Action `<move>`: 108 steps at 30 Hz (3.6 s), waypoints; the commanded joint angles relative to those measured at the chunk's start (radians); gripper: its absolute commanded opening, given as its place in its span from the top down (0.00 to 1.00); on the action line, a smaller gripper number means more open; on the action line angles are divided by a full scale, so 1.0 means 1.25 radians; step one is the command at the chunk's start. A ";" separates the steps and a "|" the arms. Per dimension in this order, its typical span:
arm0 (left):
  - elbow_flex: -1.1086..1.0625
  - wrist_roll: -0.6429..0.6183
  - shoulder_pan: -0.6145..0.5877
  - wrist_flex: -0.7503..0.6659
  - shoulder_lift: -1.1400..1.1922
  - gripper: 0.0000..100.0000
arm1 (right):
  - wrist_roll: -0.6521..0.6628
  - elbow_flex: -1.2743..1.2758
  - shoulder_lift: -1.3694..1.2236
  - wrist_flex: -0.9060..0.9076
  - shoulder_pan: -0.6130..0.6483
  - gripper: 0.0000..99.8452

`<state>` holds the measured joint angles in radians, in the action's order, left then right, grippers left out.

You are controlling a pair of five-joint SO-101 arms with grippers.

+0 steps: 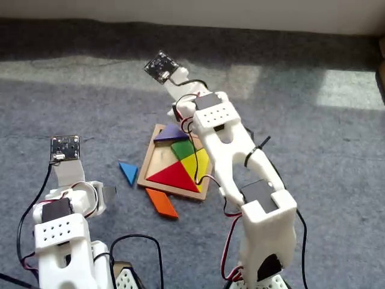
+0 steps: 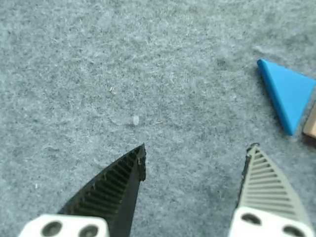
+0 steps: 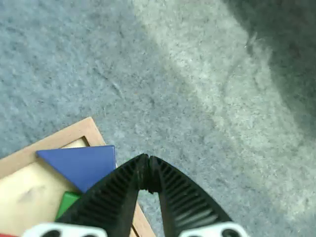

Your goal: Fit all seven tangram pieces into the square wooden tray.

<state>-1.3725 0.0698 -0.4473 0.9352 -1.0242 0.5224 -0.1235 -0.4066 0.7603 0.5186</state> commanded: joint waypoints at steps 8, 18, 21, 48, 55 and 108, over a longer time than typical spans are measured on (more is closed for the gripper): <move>0.003 0.006 -0.008 -0.014 0.003 0.69 | -0.028 -0.002 -0.058 -0.029 0.015 0.99; 0.003 0.006 -0.008 -0.014 0.003 0.69 | -0.025 -0.004 -0.058 -0.029 0.058 0.99; 0.003 0.006 -0.008 -0.014 0.003 0.69 | -0.025 -0.004 -0.058 -0.029 0.058 0.99; 0.003 0.006 -0.008 -0.014 0.003 0.69 | -0.025 0.129 0.045 0.003 0.060 0.99; 0.003 0.006 -0.008 -0.014 0.003 0.69 | 0.041 0.100 -0.013 -0.040 0.034 0.99; 0.003 0.006 -0.008 -0.014 0.003 0.69 | -0.096 0.224 0.274 -0.041 0.026 0.99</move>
<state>-1.3725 0.0698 -0.4473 0.9337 -1.0242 0.4181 0.1634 -0.2286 0.6268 0.5631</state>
